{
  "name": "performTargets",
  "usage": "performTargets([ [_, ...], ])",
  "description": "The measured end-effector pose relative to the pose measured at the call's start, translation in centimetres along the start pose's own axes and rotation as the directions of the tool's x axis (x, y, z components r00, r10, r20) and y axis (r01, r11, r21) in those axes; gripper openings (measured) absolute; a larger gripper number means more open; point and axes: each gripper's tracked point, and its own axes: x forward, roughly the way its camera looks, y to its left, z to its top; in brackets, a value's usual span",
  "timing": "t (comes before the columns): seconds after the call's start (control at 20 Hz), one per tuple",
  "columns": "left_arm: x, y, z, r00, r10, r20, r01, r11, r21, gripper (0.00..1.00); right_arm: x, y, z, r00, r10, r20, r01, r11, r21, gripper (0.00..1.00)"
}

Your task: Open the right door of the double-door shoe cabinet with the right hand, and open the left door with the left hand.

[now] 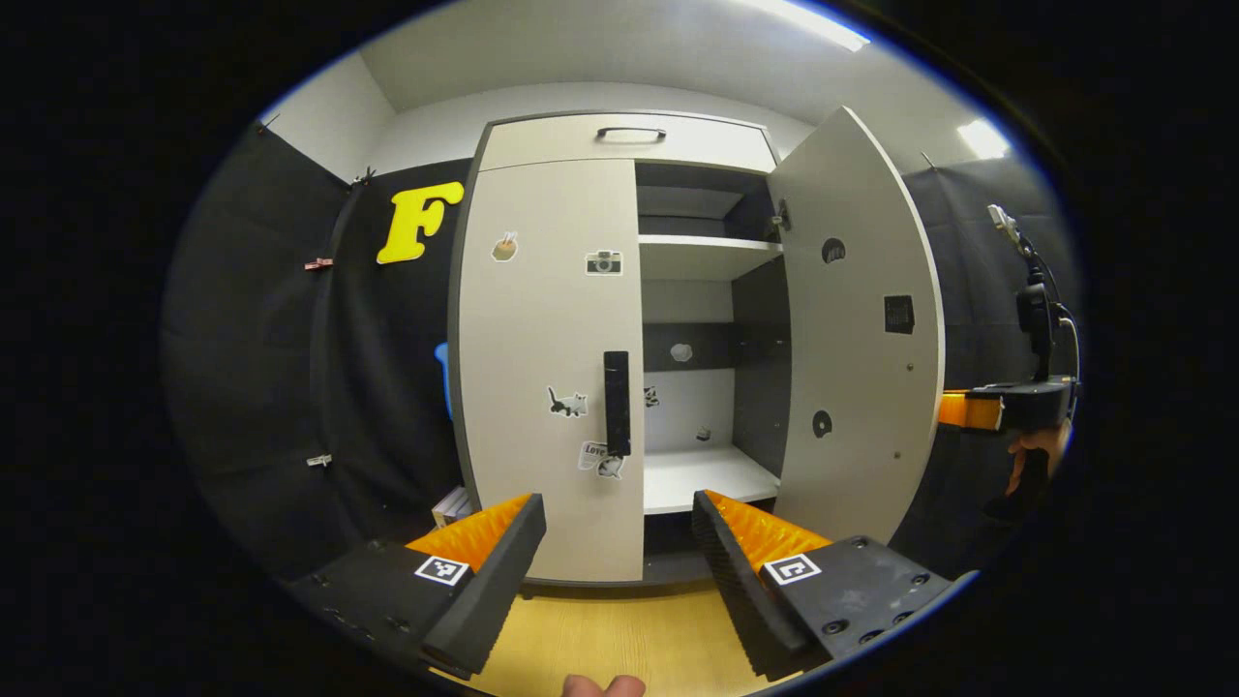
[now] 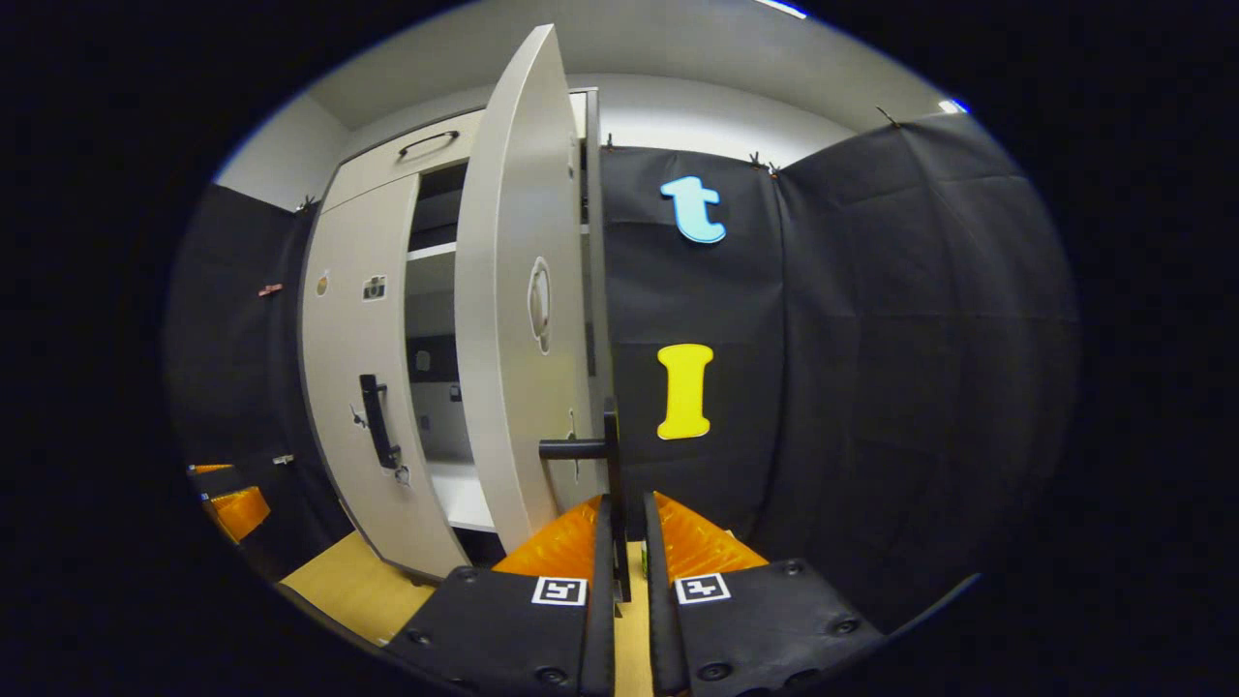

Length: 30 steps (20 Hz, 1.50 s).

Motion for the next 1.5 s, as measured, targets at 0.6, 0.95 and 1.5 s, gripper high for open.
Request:
performTargets([
  [0.6, 2.3, -2.8, 1.4, 1.0, -0.011, 0.013, 0.011, 1.0, 0.022, 0.95, -0.6, -0.3, 0.2, 1.0, 0.009, -0.01, -0.009, 0.999, -0.037, 0.31],
  [0.95, 6.0, -2.2, 2.9, 0.999, -0.007, 0.039, 0.007, 1.0, 0.012, 0.95, -2.0, -0.8, 1.8, 0.999, -0.034, 0.036, 0.035, 0.999, -0.022, 0.67],
  [1.5, 15.6, 0.7, 3.9, 0.997, 0.048, 0.052, -0.05, 0.998, 0.023, 0.95, -5.1, -3.4, 5.0, 0.97, -0.169, 0.174, 0.171, 0.985, 0.007, 0.98],
])
